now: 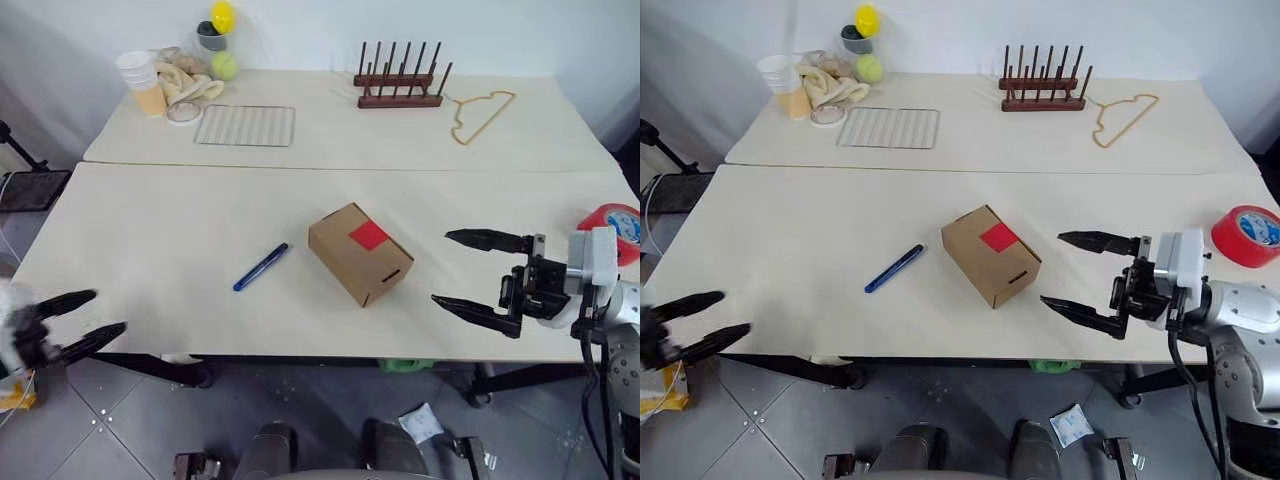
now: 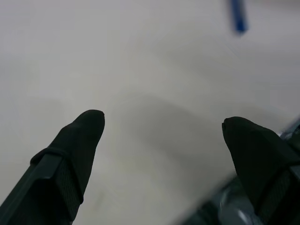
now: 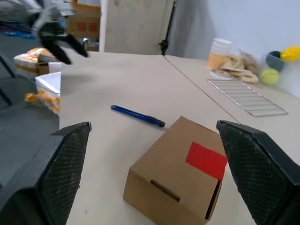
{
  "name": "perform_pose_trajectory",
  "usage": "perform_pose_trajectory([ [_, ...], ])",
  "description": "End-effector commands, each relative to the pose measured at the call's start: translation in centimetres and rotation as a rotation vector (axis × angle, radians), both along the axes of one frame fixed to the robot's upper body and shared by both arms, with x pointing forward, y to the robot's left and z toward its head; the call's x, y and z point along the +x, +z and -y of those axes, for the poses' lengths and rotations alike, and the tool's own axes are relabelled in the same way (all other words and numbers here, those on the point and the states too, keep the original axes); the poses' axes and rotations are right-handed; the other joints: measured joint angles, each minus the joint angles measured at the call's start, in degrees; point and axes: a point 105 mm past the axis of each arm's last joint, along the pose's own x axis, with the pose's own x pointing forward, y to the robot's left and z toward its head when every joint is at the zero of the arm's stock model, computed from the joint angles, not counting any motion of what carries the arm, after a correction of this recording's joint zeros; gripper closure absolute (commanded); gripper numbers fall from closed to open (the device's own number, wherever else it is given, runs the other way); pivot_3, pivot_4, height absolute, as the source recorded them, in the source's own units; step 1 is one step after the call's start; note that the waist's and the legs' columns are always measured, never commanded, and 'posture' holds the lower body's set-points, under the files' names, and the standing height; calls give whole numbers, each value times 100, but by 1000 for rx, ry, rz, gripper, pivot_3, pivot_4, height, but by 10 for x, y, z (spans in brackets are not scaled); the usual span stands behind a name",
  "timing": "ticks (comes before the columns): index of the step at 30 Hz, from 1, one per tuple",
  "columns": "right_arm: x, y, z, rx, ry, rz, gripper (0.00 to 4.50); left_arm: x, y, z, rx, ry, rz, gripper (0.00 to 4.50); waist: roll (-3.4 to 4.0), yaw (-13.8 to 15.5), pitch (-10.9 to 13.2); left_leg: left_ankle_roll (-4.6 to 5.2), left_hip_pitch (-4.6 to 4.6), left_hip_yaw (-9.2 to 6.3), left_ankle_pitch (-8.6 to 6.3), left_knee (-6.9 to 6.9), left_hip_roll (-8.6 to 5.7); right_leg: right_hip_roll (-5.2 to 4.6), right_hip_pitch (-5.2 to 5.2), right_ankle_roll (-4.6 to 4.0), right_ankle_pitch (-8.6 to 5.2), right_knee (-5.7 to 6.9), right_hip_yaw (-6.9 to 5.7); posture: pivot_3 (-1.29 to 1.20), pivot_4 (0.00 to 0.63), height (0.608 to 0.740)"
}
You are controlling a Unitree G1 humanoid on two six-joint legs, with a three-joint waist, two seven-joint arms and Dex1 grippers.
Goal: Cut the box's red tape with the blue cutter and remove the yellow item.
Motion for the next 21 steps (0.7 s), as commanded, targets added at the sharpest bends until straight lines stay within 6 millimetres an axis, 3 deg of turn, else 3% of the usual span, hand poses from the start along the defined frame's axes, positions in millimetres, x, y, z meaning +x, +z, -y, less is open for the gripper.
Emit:
perform_pose_trajectory([
  [1,-5,10,-4,-11,39,13,0,24,18,44,-7,-39,56,25,-3,-23,-2,-1,0,0,0,0,0,1,0,-1,0,0,0,0,150,740],
  [4,-5,10,-9,-13,47,-1,0,43,11,94,-4,-95,26,25,-2,-29,-1,-6,4,2,-3,-1,1,8,-1,0,2,6,1,0,150,740],
  [8,-4,7,-13,-19,54,-24,0,58,1,117,7,-90,-5,25,-2,-105,-1,-8,4,9,-4,-1,6,16,-6,1,3,6,3,0,150,740],
  [10,-5,6,-17,-11,58,-26,0,70,-15,130,52,-73,-41,25,-2,-82,-1,-9,3,9,-4,0,7,20,-7,1,3,7,2,0,150,740],
  [21,-6,7,-21,15,14,-14,0,87,-45,134,117,-15,-136,25,-1,-16,-2,-9,0,5,-5,39,7,21,10,0,3,5,4,0,150,740],
])
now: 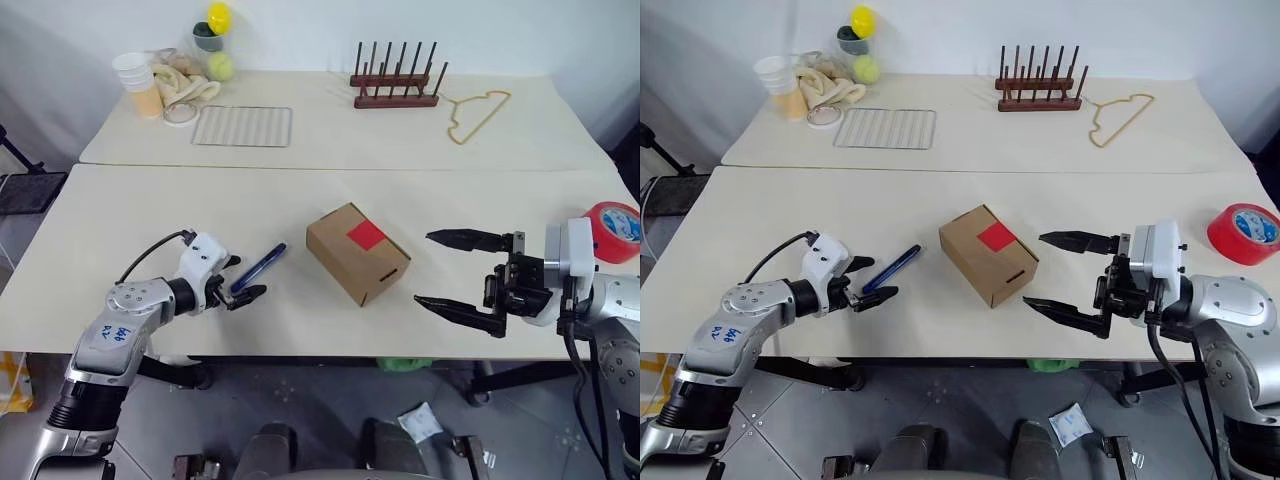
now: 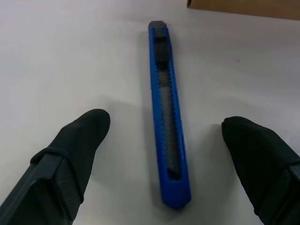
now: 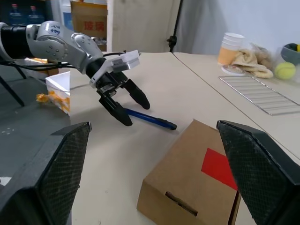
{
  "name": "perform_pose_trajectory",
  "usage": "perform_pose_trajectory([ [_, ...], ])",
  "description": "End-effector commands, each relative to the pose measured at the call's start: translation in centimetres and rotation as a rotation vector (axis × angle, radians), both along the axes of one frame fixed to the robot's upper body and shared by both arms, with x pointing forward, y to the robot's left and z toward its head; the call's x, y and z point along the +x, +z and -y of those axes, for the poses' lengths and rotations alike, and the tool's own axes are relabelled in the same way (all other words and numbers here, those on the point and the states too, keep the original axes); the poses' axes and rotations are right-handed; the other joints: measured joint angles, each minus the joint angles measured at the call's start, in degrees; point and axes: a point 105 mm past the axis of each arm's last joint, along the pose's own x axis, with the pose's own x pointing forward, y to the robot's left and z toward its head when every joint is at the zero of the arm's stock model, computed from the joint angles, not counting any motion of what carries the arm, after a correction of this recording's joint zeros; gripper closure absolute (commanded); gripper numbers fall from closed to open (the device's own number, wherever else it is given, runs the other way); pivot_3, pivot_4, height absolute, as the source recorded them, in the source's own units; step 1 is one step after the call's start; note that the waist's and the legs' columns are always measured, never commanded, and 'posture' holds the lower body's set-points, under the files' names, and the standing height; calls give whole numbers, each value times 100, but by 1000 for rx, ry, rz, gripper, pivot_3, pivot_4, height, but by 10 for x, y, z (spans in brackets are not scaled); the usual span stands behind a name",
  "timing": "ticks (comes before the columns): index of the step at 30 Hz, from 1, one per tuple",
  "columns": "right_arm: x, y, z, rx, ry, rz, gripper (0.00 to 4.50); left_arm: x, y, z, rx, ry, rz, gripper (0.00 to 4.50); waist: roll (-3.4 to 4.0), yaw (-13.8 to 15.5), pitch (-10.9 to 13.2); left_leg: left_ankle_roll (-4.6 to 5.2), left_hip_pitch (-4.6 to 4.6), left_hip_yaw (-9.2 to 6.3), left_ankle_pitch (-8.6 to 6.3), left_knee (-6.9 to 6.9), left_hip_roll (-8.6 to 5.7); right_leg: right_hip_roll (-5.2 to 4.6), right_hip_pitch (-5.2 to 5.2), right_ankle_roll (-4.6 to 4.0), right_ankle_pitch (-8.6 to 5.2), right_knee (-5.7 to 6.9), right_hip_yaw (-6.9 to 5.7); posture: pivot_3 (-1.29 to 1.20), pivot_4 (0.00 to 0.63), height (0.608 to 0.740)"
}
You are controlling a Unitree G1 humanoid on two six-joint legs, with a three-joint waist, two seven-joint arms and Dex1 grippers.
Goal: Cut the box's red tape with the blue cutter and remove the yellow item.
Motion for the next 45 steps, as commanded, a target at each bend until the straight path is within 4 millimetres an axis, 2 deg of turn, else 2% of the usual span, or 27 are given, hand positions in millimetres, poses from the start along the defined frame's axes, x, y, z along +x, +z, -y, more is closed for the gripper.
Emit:
perform_pose_trajectory([
  [1,-5,7,-3,10,8,44,0,3,-19,-6,34,46,-72,25,1,9,0,0,3,-2,0,2,0,0,4,0,0,0,-1,0,150,740],
  [4,-5,8,-4,12,6,47,0,2,-24,-5,38,39,-108,630,2,21,-1,0,2,-5,0,15,0,0,8,-2,1,6,-2,0,150,740],
  [16,-5,8,-3,12,-4,50,0,2,-36,2,66,37,-128,4025,23,20,-14,1,3,-5,-2,18,0,0,9,-2,1,8,-1,0,150,740],
  [20,-5,8,-3,8,-7,49,0,4,-24,6,27,-10,-58,4023,37,32,-22,1,3,-6,-2,18,-1,0,10,-2,1,6,-1,0,150,740],
  [22,-5,9,-2,5,-6,49,0,6,-18,1,36,-23,-36,4023,37,33,-22,1,2,-6,-2,20,-1,0,10,-2,1,6,-1,0,150,740],
  [24,-8,13,-4,9,10,39,0,5,4,-7,34,-123,47,4023,36,19,-22,3,2,-5,-3,21,-1,0,10,-2,1,6,-1,0,150,740],
  [26,-13,14,-7,-8,40,21,0,-8,21,-7,33,-299,92,4023,38,1,-20,1,-1,-5,-4,20,2,1,7,-2,1,5,-3,0,150,740],
  [30,-30,6,-13,-53,113,-89,0,-46,26,-3,161,-639,24,4023,40,-11,-17,-2,-14,-3,-17,16,11,10,-2,-2,1,-11,-6,0,150,740],
  [32,-36,-3,-13,-79,120,-164,0,-55,25,11,189,-759,12,4023,42,10,-16,3,-13,1,-24,15,12,10,-1,-2,1,-15,-7,0,150,740],
  [34,-41,-17,-11,-113,98,-234,0,-59,18,38,190,-838,6,4023,43,87,-14,13,-17,-1,-30,25,10,9,9,2,3,-22,-10,0,150,740],
  [37,-42,-29,-9,-150,49,-278,0,-59,5,69,222,-887,10,4023,36,152,-11,23,-23,5,-34,47,6,9,14,12,10,-25,-3,0,150,740],
  [40,-42,-37,-8,-166,-5,-331,0,-50,-2,101,218,-860,31,4023,34,149,-9,26,-19,10,-32,49,7,9,15,9,17,-22,1,0,150,740],
  [44,-42,-48,-4,-226,-53,-358,0,-44,-4,120,231,-842,4,4023,32,122,-9,26,-19,11,-31,47,8,12,11,9,17,-22,2,0,150,740],
  [45,-38,-51,-3,-245,-78,-352,180,-44,-5,123,255,-850,3,4024,33,113,-9,26,-19,11,-31,46,8,12,11,8,17,-22,1,0,150,740],
])
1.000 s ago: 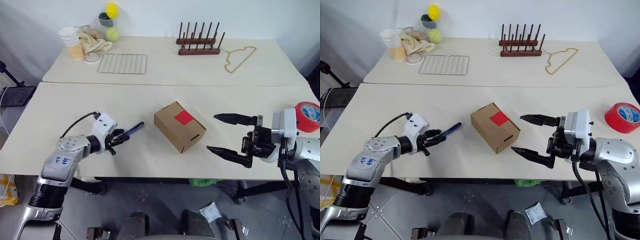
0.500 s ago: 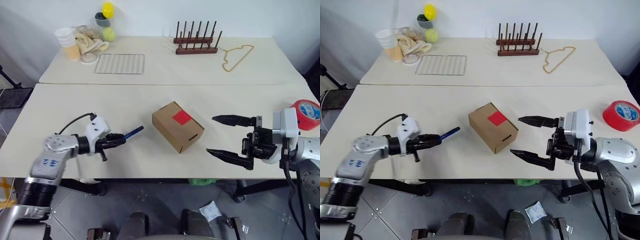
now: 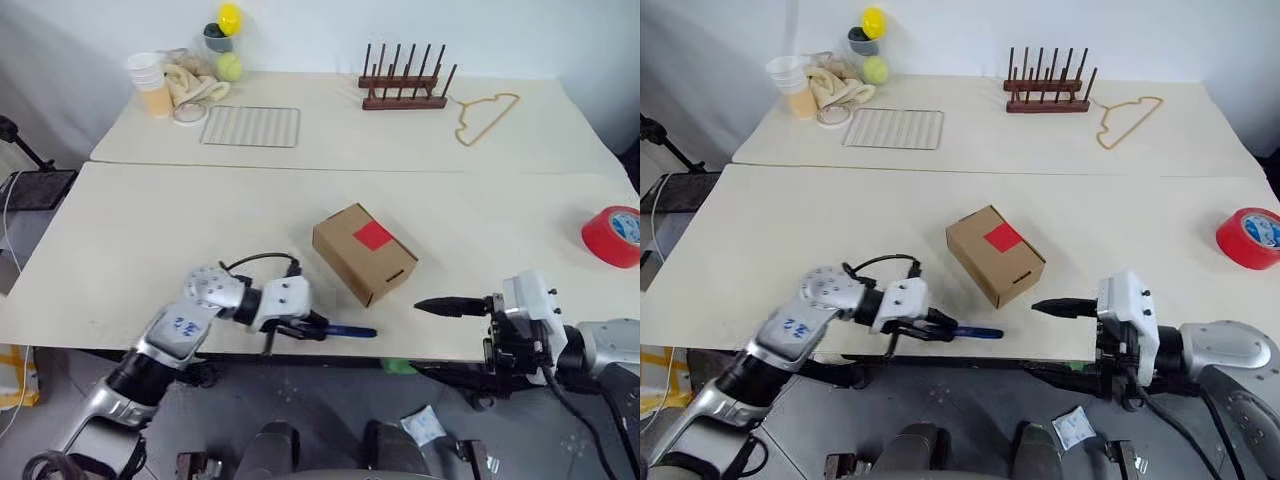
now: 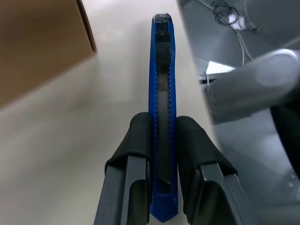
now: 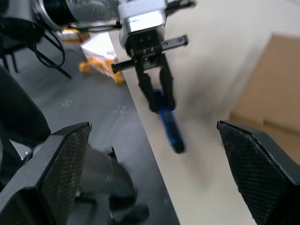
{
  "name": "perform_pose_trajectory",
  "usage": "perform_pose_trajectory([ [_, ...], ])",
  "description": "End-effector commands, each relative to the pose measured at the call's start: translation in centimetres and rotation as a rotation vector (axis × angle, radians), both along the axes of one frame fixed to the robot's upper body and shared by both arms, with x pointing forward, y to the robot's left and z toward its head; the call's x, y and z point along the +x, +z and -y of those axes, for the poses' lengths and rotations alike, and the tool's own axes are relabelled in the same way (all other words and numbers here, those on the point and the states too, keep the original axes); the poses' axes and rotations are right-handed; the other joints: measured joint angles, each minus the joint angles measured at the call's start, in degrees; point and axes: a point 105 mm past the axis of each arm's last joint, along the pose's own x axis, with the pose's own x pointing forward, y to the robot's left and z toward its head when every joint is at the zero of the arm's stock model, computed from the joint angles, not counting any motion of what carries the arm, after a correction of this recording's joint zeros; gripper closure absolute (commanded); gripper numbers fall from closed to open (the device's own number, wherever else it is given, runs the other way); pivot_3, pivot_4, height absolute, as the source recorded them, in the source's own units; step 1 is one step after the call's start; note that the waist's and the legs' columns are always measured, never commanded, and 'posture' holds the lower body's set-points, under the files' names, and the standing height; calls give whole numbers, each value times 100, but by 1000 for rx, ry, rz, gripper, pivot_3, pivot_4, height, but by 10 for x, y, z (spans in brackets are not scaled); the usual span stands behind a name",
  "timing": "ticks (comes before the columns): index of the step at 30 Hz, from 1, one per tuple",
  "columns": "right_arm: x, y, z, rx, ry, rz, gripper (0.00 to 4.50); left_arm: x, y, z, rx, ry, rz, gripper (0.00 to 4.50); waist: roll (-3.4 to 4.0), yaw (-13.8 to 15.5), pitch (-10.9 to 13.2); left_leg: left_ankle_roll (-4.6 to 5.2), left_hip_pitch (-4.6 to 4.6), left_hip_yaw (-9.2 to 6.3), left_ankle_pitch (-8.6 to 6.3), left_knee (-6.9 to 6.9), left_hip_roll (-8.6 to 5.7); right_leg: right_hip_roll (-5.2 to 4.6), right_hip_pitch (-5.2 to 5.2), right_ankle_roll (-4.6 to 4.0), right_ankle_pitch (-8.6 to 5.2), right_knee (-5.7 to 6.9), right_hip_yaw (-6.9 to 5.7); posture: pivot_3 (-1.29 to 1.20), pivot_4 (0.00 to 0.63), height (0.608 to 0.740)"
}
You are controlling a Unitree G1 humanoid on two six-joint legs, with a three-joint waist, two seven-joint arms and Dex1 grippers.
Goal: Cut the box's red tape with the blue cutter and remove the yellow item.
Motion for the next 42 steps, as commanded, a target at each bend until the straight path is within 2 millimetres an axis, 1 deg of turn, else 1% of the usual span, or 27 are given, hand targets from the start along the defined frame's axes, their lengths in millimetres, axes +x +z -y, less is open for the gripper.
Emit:
perform_pose_trajectory([
  [1,3,-3,1,-72,-30,40,377,1,0,8,52,-6,30,4024,0,-11,0,0,0,1,0,-1,0,0,-1,0,0,-1,0,0,150,740],
  [3,7,-7,1,-100,-46,51,957,1,-2,13,72,-9,31,4024,0,-3,0,0,0,1,0,-2,0,0,-1,0,0,-2,0,0,150,740],
  [6,17,-16,-3,-145,-90,45,2005,4,-6,26,94,-2,34,4024,0,32,0,0,1,1,0,3,-1,0,1,0,0,-1,1,0,150,740],
  [13,32,-34,-15,-215,-127,26,4441,-3,-11,38,132,-27,-13,4024,0,45,0,2,-3,-5,1,6,-3,-1,3,0,0,-4,-1,0,150,740],
  [17,41,-40,-18,-243,-150,19,4480,-4,-12,39,144,-23,-20,4024,0,48,-1,2,-3,-6,1,7,-4,-1,4,0,0,-4,-1,0,150,740],
  [19,42,-44,-17,-273,-139,9,4480,-4,-12,38,146,-22,-22,4024,0,49,-1,2,-3,-7,1,7,-4,-1,4,0,0,-4,-1,0,150,740],
  [24,53,-51,-13,-300,-168,3,4480,-4,-12,38,149,-10,-33,4024,0,46,-1,2,-3,-7,1,7,-4,-1,4,0,0,-3,-1,0,150,740],
  [26,53,-57,-14,-317,-156,-16,4480,-2,-11,40,148,-4,-32,4024,0,42,-1,2,-3,-7,1,7,-4,-1,4,0,0,-4,-1,0,150,740],
  [32,52,-63,-23,-308,-116,-39,4480,1,-9,41,156,-8,-33,4024,-1,41,-2,2,-1,-7,1,7,-4,-1,6,0,0,-2,-1,0,150,740],
  [37,47,-64,-37,-277,-83,-41,4480,5,-7,41,159,4,-36,4024,-1,43,-2,2,-1,-8,1,7,-4,-1,6,0,0,-3,-2,0,150,740],
  [42,43,-64,-43,-269,-59,-36,4480,5,-8,40,164,5,-41,4024,-3,46,-4,2,0,-8,1,7,-5,-1,7,0,0,-3,-2,0,150,740],
])
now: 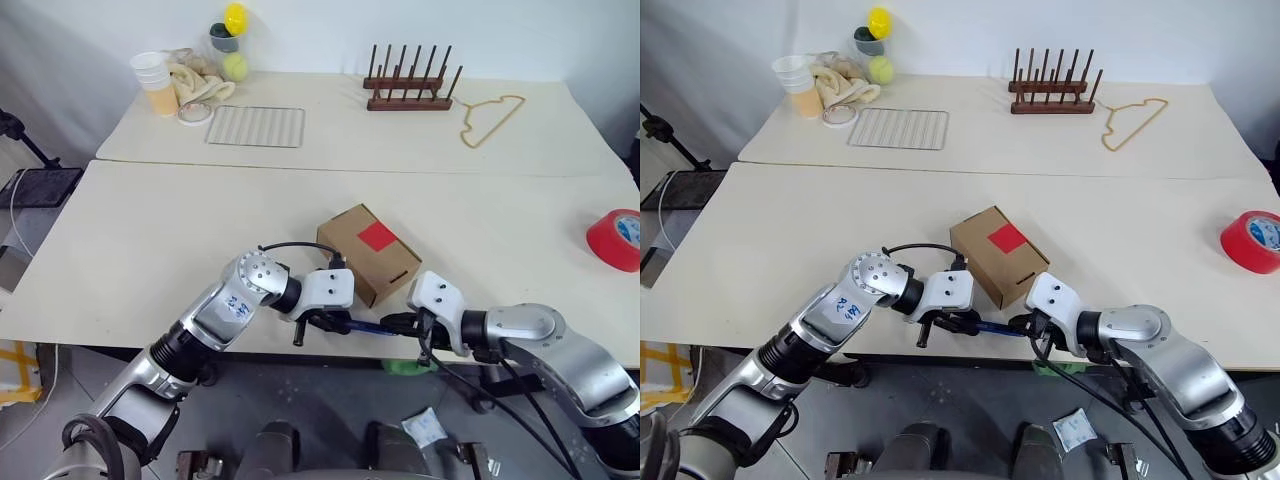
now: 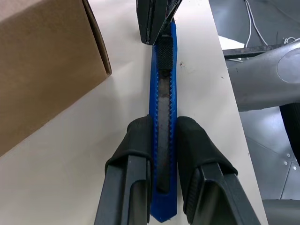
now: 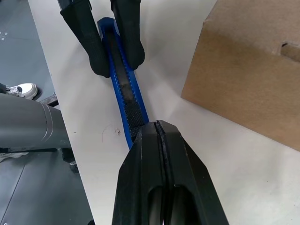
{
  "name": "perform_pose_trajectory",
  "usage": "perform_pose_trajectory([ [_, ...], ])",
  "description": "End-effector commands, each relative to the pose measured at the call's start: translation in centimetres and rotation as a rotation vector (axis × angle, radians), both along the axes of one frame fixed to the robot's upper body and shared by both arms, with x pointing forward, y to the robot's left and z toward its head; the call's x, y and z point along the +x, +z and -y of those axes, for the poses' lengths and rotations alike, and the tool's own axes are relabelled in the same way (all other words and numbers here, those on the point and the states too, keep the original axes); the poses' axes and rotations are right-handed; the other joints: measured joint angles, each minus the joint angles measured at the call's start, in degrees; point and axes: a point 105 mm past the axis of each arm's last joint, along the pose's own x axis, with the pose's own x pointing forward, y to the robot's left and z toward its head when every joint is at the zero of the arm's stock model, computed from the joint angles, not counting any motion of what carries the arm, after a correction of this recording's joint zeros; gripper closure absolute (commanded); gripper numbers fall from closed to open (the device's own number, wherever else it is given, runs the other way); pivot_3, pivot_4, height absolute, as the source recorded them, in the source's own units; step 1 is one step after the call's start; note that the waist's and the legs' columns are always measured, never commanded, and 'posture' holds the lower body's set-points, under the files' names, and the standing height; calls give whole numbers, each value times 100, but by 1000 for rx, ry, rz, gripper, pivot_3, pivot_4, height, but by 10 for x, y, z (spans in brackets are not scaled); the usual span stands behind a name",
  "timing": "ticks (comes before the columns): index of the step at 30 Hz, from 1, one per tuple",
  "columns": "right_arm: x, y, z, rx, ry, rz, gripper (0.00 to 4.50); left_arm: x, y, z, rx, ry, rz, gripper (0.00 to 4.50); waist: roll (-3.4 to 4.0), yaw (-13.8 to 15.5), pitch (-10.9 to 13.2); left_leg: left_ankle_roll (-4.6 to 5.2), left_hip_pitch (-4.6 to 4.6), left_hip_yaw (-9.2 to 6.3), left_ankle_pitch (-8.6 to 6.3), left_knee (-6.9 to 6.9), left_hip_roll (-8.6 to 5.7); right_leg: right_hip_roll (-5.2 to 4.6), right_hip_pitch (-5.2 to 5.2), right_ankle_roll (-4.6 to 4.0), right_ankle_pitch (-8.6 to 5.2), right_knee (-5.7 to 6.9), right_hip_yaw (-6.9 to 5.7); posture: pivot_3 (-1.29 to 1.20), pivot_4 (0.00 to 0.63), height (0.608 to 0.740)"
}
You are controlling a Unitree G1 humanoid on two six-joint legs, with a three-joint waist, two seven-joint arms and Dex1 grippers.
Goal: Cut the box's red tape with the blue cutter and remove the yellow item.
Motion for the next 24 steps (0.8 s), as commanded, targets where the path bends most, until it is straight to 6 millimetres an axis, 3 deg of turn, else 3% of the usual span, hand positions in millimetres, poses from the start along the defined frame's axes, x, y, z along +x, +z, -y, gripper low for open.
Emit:
perform_pose_trajectory([
  [1,-15,-1,-14,25,81,-26,4480,-2,-10,2,30,6,-25,4024,0,-2,0,0,0,0,0,0,0,0,0,0,0,0,0,0,150,740],
  [7,-14,5,0,7,75,-11,4480,-3,-11,0,30,12,-36,4024,0,-11,0,0,0,1,0,0,0,0,0,0,0,-2,0,0,150,740],
  [17,-13,1,-6,7,107,-24,4480,-4,-9,3,23,14,-33,4024,0,0,0,2,0,0,1,0,-1,0,0,0,0,1,1,0,150,740],
  [24,-17,16,0,42,111,-25,4480,-5,-10,1,28,15,-35,4024,0,-1,0,1,-1,0,1,0,-1,0,0,0,0,0,1,0,150,740],
])
